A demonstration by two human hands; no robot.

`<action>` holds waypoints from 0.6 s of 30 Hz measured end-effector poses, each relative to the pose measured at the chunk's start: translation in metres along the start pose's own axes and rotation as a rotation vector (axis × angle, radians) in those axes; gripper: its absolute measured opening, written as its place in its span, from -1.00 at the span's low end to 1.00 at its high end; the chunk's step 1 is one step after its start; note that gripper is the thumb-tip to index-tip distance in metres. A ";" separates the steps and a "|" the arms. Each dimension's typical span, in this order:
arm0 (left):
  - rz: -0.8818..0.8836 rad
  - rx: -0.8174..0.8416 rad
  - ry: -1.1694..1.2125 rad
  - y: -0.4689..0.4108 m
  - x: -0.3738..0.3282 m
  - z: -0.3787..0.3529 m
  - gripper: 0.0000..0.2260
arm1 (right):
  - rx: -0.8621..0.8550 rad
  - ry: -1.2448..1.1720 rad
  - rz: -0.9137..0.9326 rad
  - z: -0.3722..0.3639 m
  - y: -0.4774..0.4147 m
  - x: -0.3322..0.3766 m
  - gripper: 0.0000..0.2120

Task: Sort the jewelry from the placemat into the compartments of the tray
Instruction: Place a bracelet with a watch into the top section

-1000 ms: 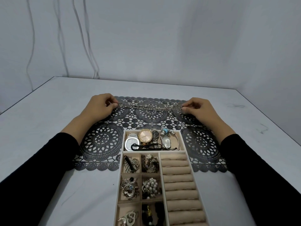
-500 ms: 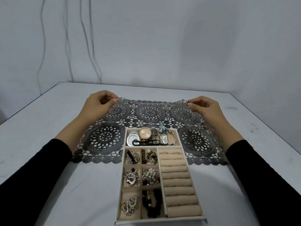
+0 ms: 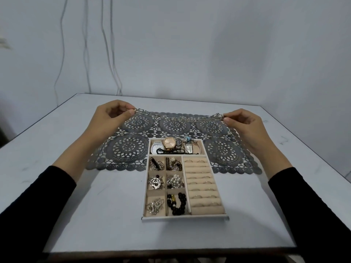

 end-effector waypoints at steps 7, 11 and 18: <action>0.027 0.098 0.018 0.018 0.003 0.008 -0.95 | 0.088 0.066 0.012 0.006 0.024 0.006 -0.88; 0.048 0.184 0.030 0.027 0.003 0.007 -0.93 | 0.152 0.110 -0.008 0.009 0.032 0.006 -0.85; 0.050 0.271 -0.047 0.034 0.006 0.000 -0.93 | 0.211 0.173 -0.041 0.008 0.033 0.002 -0.81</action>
Point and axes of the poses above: each hand's wrist, its own y-axis away from the middle knuckle, its own z-axis out of the back of the hand, x = y × z, the point moved 2 cm from there along -y, towards the middle knuckle, and after that the axes turned 3 degrees about -z, right-handed, at the moved point
